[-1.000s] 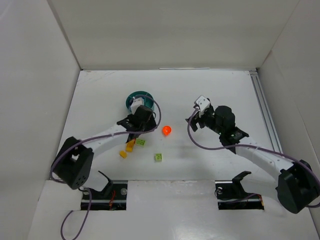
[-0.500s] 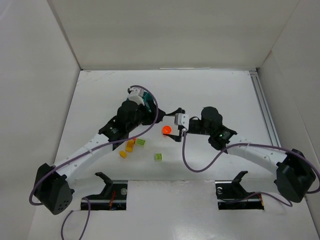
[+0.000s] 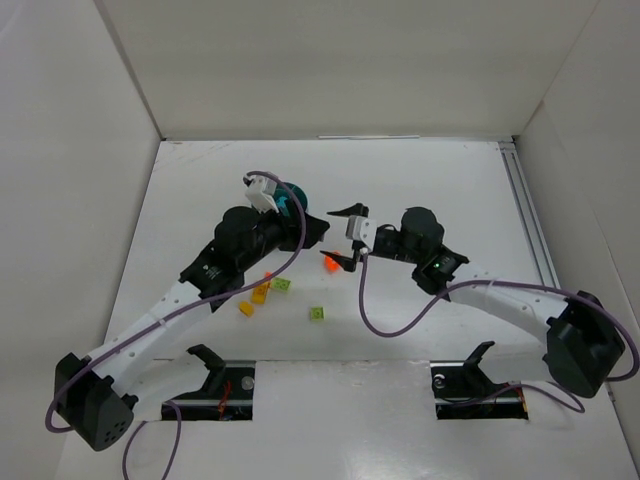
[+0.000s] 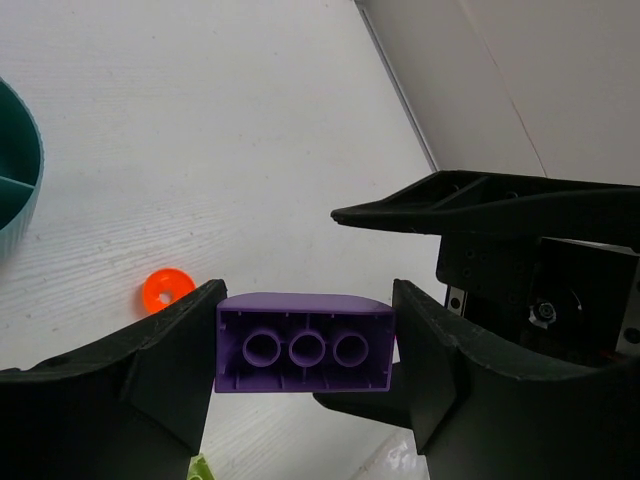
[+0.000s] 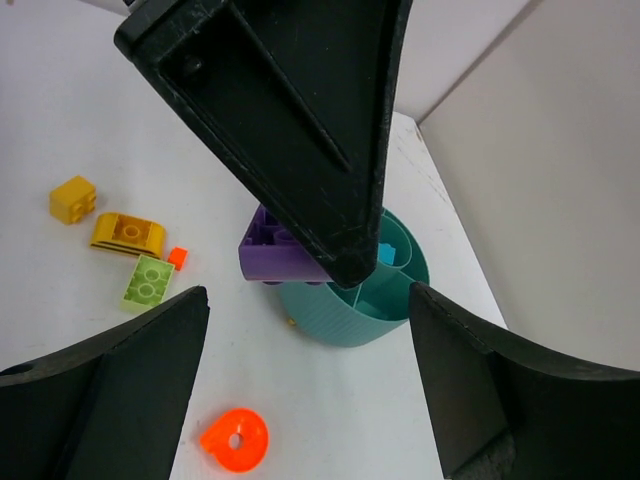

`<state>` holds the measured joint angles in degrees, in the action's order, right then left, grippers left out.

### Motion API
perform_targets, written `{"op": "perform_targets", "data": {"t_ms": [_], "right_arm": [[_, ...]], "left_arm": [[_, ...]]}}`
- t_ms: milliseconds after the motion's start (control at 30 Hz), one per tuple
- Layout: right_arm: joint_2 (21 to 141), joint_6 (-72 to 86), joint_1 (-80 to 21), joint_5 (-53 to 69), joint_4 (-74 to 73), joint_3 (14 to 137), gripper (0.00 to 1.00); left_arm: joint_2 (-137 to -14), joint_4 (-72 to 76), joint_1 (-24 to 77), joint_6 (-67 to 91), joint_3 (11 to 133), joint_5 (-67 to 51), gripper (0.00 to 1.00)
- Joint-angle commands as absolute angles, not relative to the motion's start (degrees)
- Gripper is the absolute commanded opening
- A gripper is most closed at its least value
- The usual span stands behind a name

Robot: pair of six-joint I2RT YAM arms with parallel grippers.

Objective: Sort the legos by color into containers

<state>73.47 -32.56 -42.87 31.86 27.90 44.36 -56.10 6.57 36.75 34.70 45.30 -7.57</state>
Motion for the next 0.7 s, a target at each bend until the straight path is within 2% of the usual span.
{"op": "perform_targets", "data": {"t_ms": [0,200,300,533,667], "right_arm": [[71.5,-31.6,-43.4,32.2,32.4,45.6,0.85],[73.7,-29.8,-43.4,37.6,36.3,46.1,0.81],[74.8,-29.3,-43.4,38.7,37.1,47.3,0.76],[75.8,-28.7,-43.4,41.7,37.1,48.5,0.59],[75.8,-28.7,-43.4,41.7,37.1,48.5,0.45]], "left_arm": [[-54.0,9.5,36.8,34.2,44.3,-9.4,0.45],[-53.4,10.1,36.8,33.7,44.3,-11.2,0.45],[-52.9,11.2,36.8,33.7,43.8,-12.6,0.45],[-52.4,11.8,36.8,33.7,43.8,-13.6,0.45],[-51.3,12.3,36.8,33.7,43.8,-13.1,0.45]]}}
